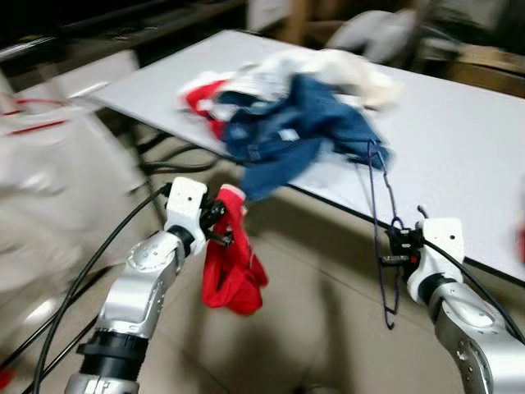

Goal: Hang hanger

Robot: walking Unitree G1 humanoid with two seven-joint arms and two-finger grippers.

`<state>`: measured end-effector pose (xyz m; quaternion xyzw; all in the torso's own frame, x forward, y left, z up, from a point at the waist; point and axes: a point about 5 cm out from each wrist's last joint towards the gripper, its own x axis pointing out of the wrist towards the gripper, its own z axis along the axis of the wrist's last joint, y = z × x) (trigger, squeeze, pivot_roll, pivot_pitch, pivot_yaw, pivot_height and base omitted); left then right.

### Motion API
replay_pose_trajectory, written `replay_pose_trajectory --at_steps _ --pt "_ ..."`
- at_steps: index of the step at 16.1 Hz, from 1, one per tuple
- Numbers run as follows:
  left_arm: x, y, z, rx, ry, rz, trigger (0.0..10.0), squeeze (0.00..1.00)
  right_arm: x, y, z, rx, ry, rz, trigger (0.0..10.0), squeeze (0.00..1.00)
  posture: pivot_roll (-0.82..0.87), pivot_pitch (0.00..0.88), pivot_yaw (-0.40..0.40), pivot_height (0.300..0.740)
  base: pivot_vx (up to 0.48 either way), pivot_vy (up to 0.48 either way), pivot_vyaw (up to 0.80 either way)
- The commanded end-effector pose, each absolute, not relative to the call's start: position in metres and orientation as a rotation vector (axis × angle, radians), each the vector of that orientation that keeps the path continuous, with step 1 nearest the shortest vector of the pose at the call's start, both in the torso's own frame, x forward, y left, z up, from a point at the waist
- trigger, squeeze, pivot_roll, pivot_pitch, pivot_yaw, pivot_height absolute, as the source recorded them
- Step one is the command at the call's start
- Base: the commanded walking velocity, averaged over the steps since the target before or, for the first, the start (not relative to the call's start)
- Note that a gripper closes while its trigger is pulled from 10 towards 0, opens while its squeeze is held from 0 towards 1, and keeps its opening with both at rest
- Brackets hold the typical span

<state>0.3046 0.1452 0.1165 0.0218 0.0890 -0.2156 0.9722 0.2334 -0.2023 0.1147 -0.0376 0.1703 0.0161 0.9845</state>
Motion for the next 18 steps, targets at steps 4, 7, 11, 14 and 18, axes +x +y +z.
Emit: replay_pose_trajectory --at_steps 4,7,11,14,18 --pt "0.309 0.141 0.123 0.064 0.148 -0.466 10.0 0.0 0.232 -0.199 0.121 -0.083 0.312 0.04 10.0 0.0 -0.11 0.0 0.041 0.74 0.0 -0.292 -0.8" --pt "0.308 0.139 0.122 0.066 0.147 -0.474 10.0 0.0 0.23 -0.197 0.12 -0.09 0.325 0.048 10.0 0.0 -0.11 0.0 0.037 0.74 0.0 -0.282 -0.8" --pt "0.304 0.138 0.122 0.082 0.135 -0.503 10.0 0.0 0.228 -0.19 0.131 -0.097 0.268 0.116 10.0 0.0 -0.11 0.0 0.035 0.74 0.0 -0.138 -0.8" --pt "0.301 0.137 0.122 0.096 0.128 -0.528 10.0 0.0 0.226 -0.187 0.138 -0.089 0.237 0.151 10.0 0.0 -0.12 0.0 0.041 0.74 0.0 0.0 -0.8" --pt "0.301 0.135 0.125 0.058 0.1 -0.529 10.0 0.0 0.223 -0.187 0.147 -0.104 0.213 0.201 10.0 0.0 -0.13 0.0 0.046 0.74 0.0 0.0 -0.8"
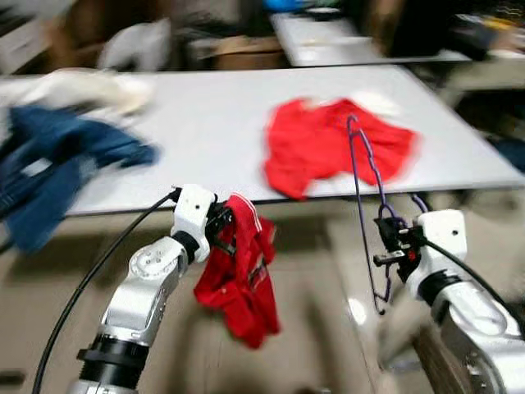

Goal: Hang hanger

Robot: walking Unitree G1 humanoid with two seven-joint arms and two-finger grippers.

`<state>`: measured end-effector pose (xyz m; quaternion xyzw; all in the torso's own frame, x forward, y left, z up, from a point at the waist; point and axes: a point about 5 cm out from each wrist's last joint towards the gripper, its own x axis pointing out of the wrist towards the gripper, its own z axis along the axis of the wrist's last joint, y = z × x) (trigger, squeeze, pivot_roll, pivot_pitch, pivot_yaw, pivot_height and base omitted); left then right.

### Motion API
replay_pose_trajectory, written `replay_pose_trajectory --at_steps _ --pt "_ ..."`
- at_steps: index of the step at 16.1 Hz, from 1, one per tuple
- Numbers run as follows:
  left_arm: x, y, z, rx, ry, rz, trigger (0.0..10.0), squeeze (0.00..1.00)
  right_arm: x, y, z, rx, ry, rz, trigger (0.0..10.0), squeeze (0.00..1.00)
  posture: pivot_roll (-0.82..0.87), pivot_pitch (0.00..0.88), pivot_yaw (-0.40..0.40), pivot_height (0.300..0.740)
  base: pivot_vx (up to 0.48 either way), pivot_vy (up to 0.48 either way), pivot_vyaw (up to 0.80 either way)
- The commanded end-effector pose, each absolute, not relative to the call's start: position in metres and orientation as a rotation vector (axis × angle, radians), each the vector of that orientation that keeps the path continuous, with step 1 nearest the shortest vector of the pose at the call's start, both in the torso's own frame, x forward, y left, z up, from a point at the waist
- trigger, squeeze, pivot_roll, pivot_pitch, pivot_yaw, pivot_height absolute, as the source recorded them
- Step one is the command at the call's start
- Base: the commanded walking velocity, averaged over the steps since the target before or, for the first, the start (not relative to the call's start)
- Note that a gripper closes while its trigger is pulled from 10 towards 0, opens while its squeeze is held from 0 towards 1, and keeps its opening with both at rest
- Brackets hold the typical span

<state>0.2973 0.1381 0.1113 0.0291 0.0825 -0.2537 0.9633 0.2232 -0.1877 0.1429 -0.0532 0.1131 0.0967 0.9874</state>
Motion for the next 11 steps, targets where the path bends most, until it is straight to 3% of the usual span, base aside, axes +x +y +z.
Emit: replay_pose_trajectory --at_steps 1,3,6,9,11 --pt "0.302 0.134 0.127 0.031 0.087 -0.515 10.0 0.0 0.223 -0.188 0.151 -0.115 0.203 0.218 10.0 0.0 -0.13 0.0 0.046 0.74 0.0 0.0 -0.8" --pt "0.304 0.133 0.135 -0.027 0.044 -0.509 10.0 0.0 0.221 -0.187 0.157 -0.149 0.19 0.289 10.0 0.0 -0.13 0.0 0.043 0.74 0.0 0.0 -0.8" --pt "0.316 0.13 0.152 -0.045 0.009 -0.504 10.0 0.0 0.205 -0.199 0.177 -0.198 0.195 0.569 10.0 0.0 -0.13 0.0 0.037 0.74 0.356 0.0 0.0" --pt "0.344 0.141 0.17 0.011 0.012 -0.389 10.0 0.0 0.185 -0.229 0.2 -0.321 0.291 0.735 10.0 0.0 -0.14 0.0 0.046 0.74 0.374 0.0 0.0" --pt "0.35 0.14 0.186 0.009 -0.031 -0.408 10.0 0.0 0.178 -0.237 0.209 -0.34 0.321 0.79 10.0 0.0 -0.14 0.0 0.052 0.74 0.356 0.0 0.0"
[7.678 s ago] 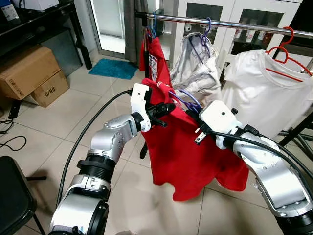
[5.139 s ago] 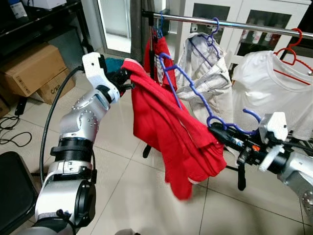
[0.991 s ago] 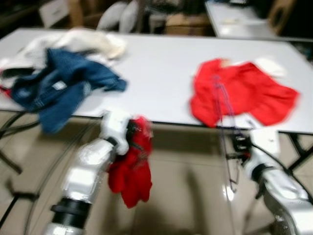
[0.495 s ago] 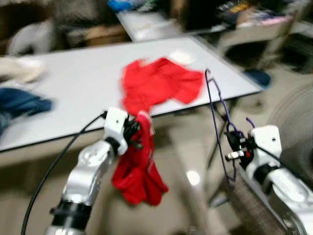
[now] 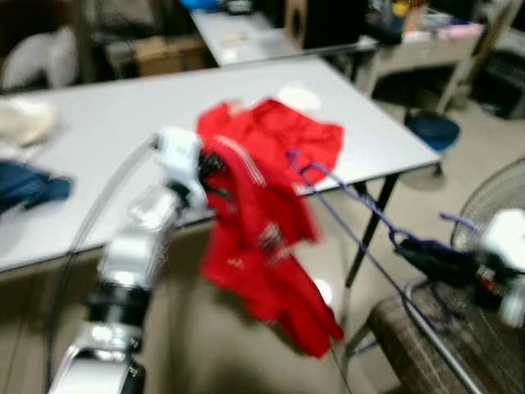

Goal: Hang hanger

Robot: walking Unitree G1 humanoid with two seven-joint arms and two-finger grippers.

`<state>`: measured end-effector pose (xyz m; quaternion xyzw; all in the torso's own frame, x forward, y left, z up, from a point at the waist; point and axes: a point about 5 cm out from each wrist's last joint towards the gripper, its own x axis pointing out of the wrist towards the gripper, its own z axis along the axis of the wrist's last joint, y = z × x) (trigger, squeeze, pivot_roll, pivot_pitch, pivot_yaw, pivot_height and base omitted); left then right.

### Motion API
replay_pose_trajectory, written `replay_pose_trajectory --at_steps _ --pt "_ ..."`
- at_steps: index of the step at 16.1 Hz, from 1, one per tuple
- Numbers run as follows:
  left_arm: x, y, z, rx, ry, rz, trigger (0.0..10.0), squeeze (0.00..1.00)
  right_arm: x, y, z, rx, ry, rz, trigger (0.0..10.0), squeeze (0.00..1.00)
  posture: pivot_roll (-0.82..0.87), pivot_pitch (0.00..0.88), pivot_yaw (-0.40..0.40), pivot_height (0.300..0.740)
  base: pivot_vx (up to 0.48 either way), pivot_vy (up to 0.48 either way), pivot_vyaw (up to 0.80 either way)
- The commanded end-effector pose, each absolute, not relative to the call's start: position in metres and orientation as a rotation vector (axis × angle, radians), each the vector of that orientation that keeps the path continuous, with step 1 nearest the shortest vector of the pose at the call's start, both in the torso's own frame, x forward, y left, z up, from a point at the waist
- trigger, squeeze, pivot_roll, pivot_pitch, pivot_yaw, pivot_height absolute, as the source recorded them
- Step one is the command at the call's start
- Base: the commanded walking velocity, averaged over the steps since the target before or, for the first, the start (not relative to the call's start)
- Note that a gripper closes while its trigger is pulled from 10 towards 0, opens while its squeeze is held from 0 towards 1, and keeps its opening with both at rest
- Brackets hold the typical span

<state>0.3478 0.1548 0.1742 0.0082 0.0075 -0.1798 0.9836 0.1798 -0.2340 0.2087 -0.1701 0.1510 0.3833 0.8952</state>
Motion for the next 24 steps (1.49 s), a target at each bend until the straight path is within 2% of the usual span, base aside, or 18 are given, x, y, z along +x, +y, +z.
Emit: replay_pose_trajectory --at_steps 1,3,7,8,9,10,12,14,15,16,17,18,19,20,22,24 --pt "0.356 0.137 0.202 0.01 -0.071 -0.437 10.0 0.0 0.171 -0.237 0.215 -0.327 0.356 0.888 10.0 0.0 -0.15 0.0 0.056 0.74 0.36 0.0 0.0" --pt "0.37 0.13 0.243 -0.01 -0.171 -0.473 10.0 0.0 0.166 -0.236 0.22 -0.342 0.406 1.013 10.0 0.0 -0.14 0.0 0.051 0.74 0.368 0.0 0.0" --pt "0.384 0.124 0.316 -0.004 -0.343 -0.561 10.0 0.0 0.168 -0.225 0.239 -0.331 0.382 1.187 10.0 0.0 -0.12 0.0 0.039 0.74 0.375 0.0 0.0" --pt "0.385 0.124 0.323 -0.008 -0.357 -0.575 10.0 0.0 0.169 -0.224 0.239 -0.338 0.389 1.2 10.0 0.0 -0.13 0.0 0.041 0.74 0.386 0.0 0.0" --pt "0.38 0.12 0.349 -0.011 -0.426 -0.639 10.0 0.0 0.18 -0.223 0.235 -0.411 0.41 1.19 10.0 0.0 -0.13 0.0 0.048 0.74 0.382 0.0 0.0" --pt "0.369 0.12 0.384 -0.034 -0.523 -0.729 10.0 0.0 0.204 -0.227 0.235 -0.52 0.386 1.114 10.0 0.0 -0.14 0.0 0.057 0.74 0.386 0.0 0.0" --pt "0.359 0.126 0.413 -0.051 -0.603 -0.776 10.0 0.0 0.233 -0.235 0.243 -0.652 0.335 0.994 10.0 0.0 -0.14 0.0 0.058 0.74 0.382 0.0 0.0" --pt "0.343 0.14 0.452 -0.103 -0.719 -0.818 10.0 0.0 0.279 -0.243 0.274 -0.8 0.184 0.803 10.0 0.0 -0.13 0.0 0.046 0.74 0.381 0.0 0.0" --pt "0.34 0.143 0.458 -0.109 -0.739 -0.822 10.0 0.0 0.287 -0.244 0.282 -0.832 0.149 0.776 10.0 0.0 -0.13 0.0 0.046 0.74 0.382 0.0 0.0" --pt "0.334 0.154 0.47 -0.125 -0.777 -0.81 10.0 0.0 0.309 -0.245 0.315 -0.899 0.011 0.647 10.0 0.0 -0.12 0.0 0.041 0.74 0.379 0.0 0.0" --pt "0.332 0.16 0.475 -0.136 -0.793 -0.804 10.0 0.0 0.319 -0.244 0.332 -0.925 -0.057 0.578 10.0 0.0 -0.12 0.0 0.041 0.74 0.379 0.0 0.0" --pt "0.332 0.177 0.482 -0.128 -0.812 -0.743 10.0 0.0 0.342 -0.243 0.384 -1.017 -0.276 0.348 10.0 0.0 -0.11 0.0 0.036 0.74 0.382 0.0 0.0" --pt "0.336 0.186 0.477 -0.099 -0.787 -0.685 10.0 0.0 0.347 -0.238 0.406 -0.981 -0.39 0.336 10.0 0.0 -0.11 0.0 0.032 0.74 0.386 0.0 0.0" --pt "0.339 0.189 0.473 -0.086 -0.772 -0.664 10.0 0.0 0.351 -0.236 0.411 -0.955 -0.423 0.34 10.0 0.0 -0.11 0.0 0.032 0.74 0.382 0.0 0.0" --pt "0.346 0.196 0.453 -0.064 -0.711 -0.609 10.0 0.0 0.362 -0.226 0.405 -0.963 -0.438 0.392 10.0 0.0 -0.11 0.0 0.032 0.74 0.379 0.0 0.0" --pt "0.357 0.199 0.422 -0.013 -0.61 -0.539 10.0 0.0 0.378 -0.216 0.378 -0.946 -0.398 0.503 10.0 0.0 -0.11 0.0 0.028 0.74 0.371 0.0 0.0"
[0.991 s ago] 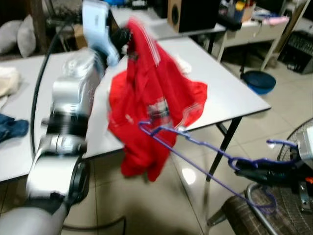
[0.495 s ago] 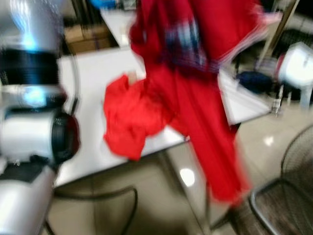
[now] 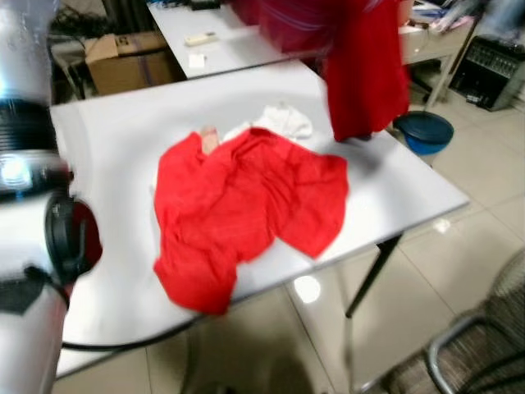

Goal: Hang hanger

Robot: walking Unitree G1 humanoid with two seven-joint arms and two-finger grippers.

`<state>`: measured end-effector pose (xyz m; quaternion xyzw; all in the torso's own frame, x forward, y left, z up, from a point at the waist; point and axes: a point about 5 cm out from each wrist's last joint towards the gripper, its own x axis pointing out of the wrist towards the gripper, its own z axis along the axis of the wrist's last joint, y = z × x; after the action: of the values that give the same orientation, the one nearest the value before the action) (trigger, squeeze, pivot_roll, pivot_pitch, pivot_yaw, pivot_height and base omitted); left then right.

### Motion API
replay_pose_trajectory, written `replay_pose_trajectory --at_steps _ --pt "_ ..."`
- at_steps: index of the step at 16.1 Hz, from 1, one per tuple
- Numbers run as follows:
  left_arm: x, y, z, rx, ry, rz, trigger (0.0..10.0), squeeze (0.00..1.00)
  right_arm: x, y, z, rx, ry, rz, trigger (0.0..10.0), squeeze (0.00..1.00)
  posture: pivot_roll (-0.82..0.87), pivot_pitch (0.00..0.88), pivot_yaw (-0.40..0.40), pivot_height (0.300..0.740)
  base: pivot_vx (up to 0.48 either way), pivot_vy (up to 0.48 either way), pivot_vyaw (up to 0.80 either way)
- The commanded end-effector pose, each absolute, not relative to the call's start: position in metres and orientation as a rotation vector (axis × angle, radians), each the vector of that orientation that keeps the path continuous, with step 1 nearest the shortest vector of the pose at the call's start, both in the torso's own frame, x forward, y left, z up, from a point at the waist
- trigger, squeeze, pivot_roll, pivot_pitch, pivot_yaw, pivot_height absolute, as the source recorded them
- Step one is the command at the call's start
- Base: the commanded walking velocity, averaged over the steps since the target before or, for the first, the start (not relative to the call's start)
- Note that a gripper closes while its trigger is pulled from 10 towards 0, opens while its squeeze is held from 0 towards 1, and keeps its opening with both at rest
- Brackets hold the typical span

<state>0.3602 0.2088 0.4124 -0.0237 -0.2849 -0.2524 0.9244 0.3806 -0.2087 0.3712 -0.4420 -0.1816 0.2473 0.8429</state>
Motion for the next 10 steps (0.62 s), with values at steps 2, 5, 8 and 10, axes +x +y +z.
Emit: replay_pose_trajectory --at_steps 2,5,8,10 --pt "0.367 0.189 0.364 0.033 -0.433 -0.515 10.0 0.0 0.38 -0.209 0.33 -0.866 -0.263 0.735 10.0 0.0 -0.1 0.0 0.019 0.74 0.343 0.0 0.0" --pt "0.347 0.149 0.254 0.087 -0.072 -0.707 10.0 0.0 0.357 -0.22 0.272 -0.821 -0.063 0.971 10.0 0.0 -0.08 0.0 0.01 0.74 0.105 0.0 0.0" --pt "0.328 0.141 0.193 0.219 0.214 -0.74 10.0 0.24 0.316 -0.246 0.247 -0.801 0.155 1.136 10.0 0.0 -0.09 0.0 0.014 0.74 0.0 0.0 0.0" --pt "0.329 0.152 0.199 0.23 0.254 -0.739 10.0 1.0 0.295 -0.258 0.252 -0.795 0.244 1.178 10.0 0.0 -0.1 0.0 0.025 0.74 0.0 0.0 0.0"
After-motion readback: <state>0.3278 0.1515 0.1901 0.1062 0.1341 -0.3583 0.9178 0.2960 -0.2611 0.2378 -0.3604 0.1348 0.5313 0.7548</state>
